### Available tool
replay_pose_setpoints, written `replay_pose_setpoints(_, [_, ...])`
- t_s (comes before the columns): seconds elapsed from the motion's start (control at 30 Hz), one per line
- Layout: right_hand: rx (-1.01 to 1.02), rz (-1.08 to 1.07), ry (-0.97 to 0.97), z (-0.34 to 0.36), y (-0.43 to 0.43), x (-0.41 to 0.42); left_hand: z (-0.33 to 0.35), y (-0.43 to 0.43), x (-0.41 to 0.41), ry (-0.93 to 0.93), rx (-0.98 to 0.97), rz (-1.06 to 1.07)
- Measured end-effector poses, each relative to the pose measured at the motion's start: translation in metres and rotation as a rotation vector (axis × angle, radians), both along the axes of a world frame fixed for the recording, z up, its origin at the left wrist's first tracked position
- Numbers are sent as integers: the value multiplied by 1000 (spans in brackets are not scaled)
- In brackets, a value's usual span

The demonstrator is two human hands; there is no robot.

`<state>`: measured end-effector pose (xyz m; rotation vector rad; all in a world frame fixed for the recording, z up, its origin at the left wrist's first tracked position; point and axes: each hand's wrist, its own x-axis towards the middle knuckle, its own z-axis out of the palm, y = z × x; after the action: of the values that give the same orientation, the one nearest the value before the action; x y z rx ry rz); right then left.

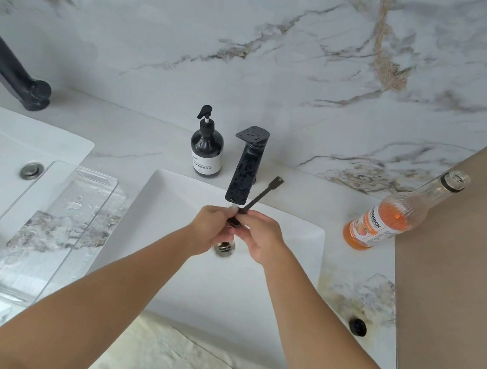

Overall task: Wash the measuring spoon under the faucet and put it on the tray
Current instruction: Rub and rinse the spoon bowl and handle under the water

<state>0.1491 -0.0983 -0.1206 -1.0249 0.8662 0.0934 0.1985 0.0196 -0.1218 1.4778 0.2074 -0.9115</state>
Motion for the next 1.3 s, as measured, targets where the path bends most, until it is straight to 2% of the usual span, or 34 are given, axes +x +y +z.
replay_pose_setpoints(0.03, [111, 6, -43, 1, -2, -1, 0, 4, 3, 59, -57, 24])
replay_pose_setpoints(0.1, [204, 14, -88, 0, -2, -2, -1, 10, 4, 137, -142, 53])
replay_pose_setpoints(0.23, [229, -54, -67, -1, 7, 1, 1, 17, 3, 201, -230, 71])
replay_pose_setpoints(0.27, [223, -39, -55, -2, 10, 1, 1, 18, 3, 175, -187, 65])
replay_pose_setpoints(0.33, [237, -21, -35, -4, 15, -3, -1, 20, 1, -24, 70, -28])
replay_pose_setpoints(0.4, [256, -22, -26, -6, 16, -6, 1, 25, 3, -271, 364, -220])
replay_pose_setpoints(0.43, [271, -18, -41, -6, 16, -7, 3, 27, 4, -337, 458, -312])
replay_pose_setpoints(0.53, [301, -35, -94, -4, 12, -4, 5, 37, 14, -352, 557, -425])
replay_pose_setpoints(0.67, [322, -99, -149, 1, 12, 5, -4, 63, 20, -296, 559, -381])
replay_pose_setpoints(0.93, [307, -307, -161, -3, -11, 9, -21, 116, 7, -224, 692, -392])
replay_pose_setpoints(1.03, [191, -220, -109, -7, -12, 2, -24, 122, 3, -226, 727, -402])
replay_pose_setpoints(1.13, [118, -126, -88, -8, -10, -7, -26, 117, 2, -200, 679, -369])
replay_pose_setpoints(1.3, [-1, 55, -85, 3, -10, -11, -29, 123, 16, -58, 510, 5])
